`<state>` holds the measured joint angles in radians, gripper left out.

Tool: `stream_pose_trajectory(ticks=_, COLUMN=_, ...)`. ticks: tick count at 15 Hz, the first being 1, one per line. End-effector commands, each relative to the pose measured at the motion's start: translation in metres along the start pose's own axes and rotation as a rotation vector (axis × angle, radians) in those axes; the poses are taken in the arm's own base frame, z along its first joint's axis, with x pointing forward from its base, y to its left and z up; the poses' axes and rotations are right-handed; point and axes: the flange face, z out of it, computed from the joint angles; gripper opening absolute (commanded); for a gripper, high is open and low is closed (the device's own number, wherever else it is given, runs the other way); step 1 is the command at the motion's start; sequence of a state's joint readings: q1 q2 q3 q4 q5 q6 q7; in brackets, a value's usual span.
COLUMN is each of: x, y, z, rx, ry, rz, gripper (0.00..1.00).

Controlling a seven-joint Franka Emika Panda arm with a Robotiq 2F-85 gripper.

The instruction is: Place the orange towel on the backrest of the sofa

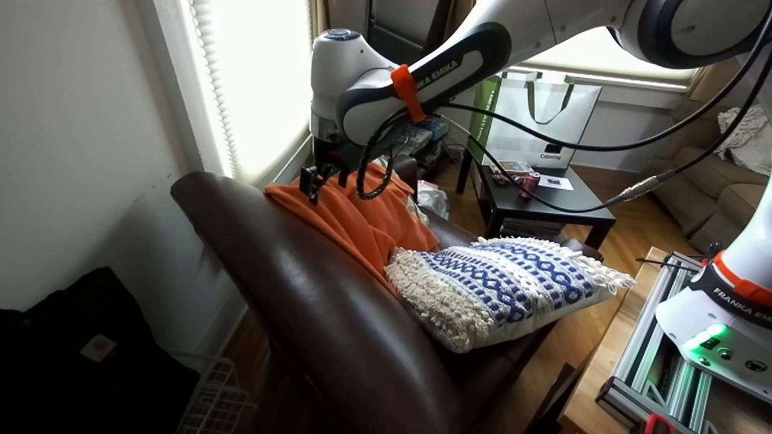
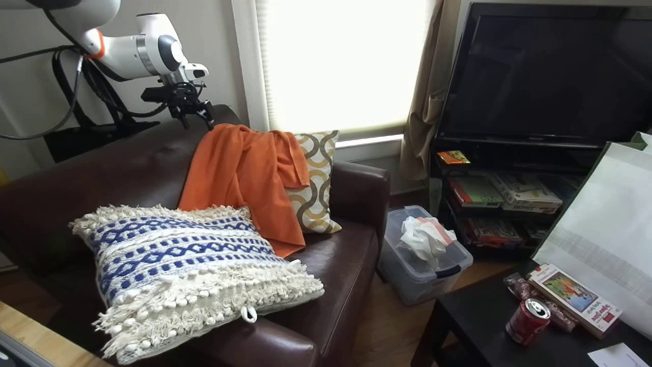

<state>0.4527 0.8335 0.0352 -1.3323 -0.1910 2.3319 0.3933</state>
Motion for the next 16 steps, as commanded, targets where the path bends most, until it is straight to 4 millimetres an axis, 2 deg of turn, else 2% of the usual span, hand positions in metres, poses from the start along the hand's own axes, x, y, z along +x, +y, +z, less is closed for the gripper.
stream_pose_trajectory(ticks=1, x=0.009, y=-0.007, z=0.024, rx=-0.023, ry=0.022, rz=-0.002, gripper=1.0)
stream_pose_trajectory(ticks=9, x=0.005, y=-0.017, z=0.072, rx=-0.028, ry=0.008, rz=-0.006, gripper=1.0)
stream_pose_trajectory(ticks=10, x=0.004, y=-0.018, z=0.076, rx=-0.026, ry=0.009, rz=-0.007, gripper=0.98)
stream_pose_trajectory(ticks=11, x=0.004, y=-0.019, z=0.079, rx=-0.028, ry=0.011, rz=-0.013, gripper=0.75)
stream_pose_trajectory(ticks=13, x=0.004, y=-0.017, z=0.082, rx=-0.027, ry=0.011, rz=-0.015, gripper=0.68)
stream_pose_trajectory(ticks=16, x=0.006, y=-0.016, z=0.08, rx=-0.011, ry=0.011, rz=-0.014, gripper=0.42)
